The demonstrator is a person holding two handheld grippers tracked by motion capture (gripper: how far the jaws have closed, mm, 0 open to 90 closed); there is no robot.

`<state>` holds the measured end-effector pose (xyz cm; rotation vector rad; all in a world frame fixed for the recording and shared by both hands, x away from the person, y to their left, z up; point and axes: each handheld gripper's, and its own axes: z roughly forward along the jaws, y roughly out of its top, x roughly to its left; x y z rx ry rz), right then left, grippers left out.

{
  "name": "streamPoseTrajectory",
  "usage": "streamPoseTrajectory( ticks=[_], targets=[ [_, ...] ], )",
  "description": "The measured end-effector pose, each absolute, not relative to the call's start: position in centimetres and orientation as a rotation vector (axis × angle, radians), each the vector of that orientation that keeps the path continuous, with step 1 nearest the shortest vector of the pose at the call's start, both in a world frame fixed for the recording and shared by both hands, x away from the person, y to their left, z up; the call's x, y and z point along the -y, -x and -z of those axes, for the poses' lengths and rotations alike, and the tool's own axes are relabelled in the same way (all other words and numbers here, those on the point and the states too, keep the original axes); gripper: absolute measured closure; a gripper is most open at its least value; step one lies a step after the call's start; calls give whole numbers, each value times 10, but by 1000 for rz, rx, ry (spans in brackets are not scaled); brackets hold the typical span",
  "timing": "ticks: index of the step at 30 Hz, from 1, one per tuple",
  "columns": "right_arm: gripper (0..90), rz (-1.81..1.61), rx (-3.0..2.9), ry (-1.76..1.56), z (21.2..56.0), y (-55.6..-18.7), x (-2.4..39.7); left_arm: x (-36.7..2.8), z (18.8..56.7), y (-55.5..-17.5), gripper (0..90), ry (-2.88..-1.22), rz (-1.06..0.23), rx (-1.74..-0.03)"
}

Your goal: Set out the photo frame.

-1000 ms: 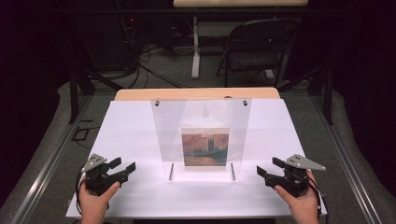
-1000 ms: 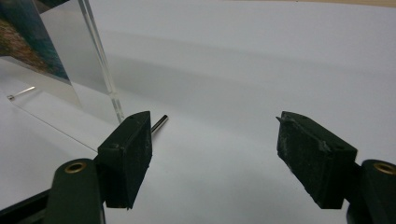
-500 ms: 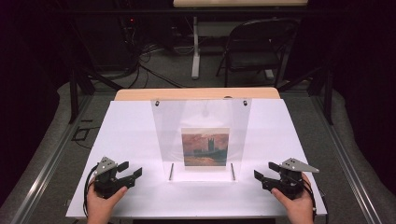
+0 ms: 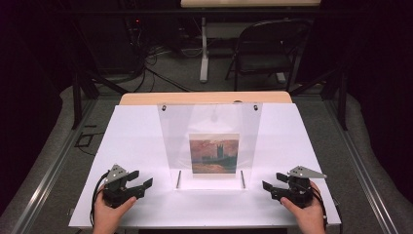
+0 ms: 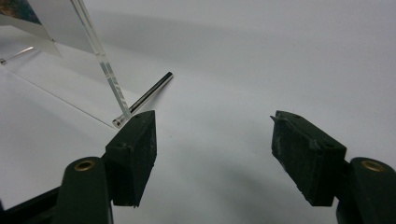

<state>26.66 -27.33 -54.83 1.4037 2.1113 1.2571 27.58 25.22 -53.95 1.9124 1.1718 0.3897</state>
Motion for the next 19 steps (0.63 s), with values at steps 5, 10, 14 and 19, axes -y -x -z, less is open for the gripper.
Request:
streamPoseTrajectory(
  ticks=[5, 10, 14, 19],
  targets=[
    [307, -1261, -2119, -1408, 549, -266, 273, -253, 540, -276, 344, -1912, -380, -1179],
    [307, -1260, -2123, -1411, 549, -267, 274, -254, 541, -277, 344, -1905, -374, -1190],
    [307, -1258, -2121, -1411, 549, -267, 274, -255, 540, -277, 344, -1899, -371, -1194],
    [307, -1262, -2118, -1425, 549, -267, 275, -255, 541, -277, 344, -1902, -364, -1200]
  ],
)
